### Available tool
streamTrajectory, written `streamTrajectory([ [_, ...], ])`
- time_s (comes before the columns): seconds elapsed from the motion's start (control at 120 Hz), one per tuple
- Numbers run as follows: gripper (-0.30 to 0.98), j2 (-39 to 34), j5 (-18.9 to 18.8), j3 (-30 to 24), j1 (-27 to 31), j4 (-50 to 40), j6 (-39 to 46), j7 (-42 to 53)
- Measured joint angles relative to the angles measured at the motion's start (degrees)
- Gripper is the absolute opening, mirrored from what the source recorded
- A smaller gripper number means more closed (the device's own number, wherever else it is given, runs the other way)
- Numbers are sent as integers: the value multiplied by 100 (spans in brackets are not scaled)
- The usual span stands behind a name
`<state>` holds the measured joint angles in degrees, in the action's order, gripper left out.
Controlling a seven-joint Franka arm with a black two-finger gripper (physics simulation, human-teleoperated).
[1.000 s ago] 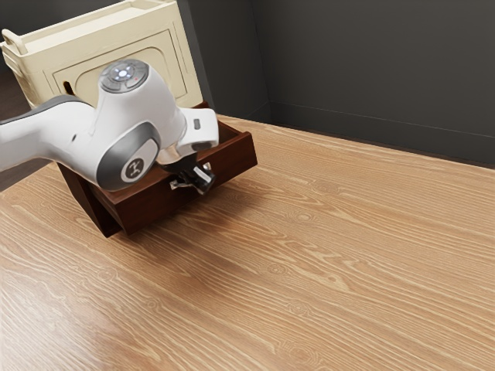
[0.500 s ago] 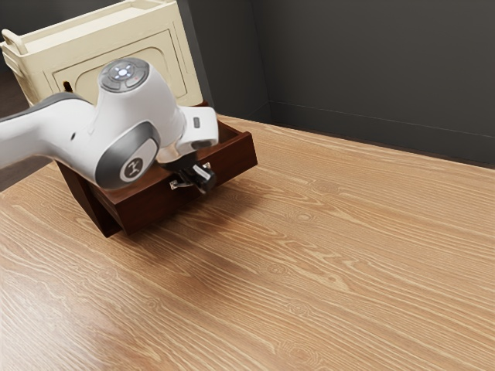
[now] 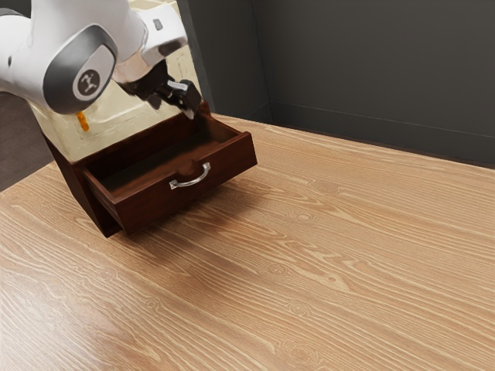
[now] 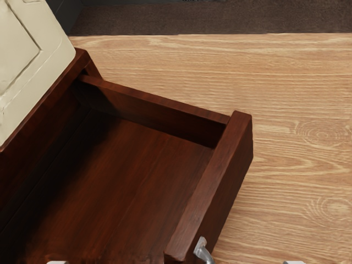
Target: Pull the drawer handle with one arm to open the drawer
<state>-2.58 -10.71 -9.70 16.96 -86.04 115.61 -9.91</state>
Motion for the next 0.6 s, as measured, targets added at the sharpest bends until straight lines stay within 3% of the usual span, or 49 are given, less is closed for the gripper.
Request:
streamTrajectory([
  [0.083, 58, -229, 656, 251, -221, 319, -1065, -1045],
  [0.192, 62, -557, 1062, 449, -81, 62, -2064, -2260],
  [0.367, 66, -663, 1244, 522, -1, -417, -2946, -3780],
  [0.6, 68, -694, 1241, 533, 20, -515, -3387, -5150],
])
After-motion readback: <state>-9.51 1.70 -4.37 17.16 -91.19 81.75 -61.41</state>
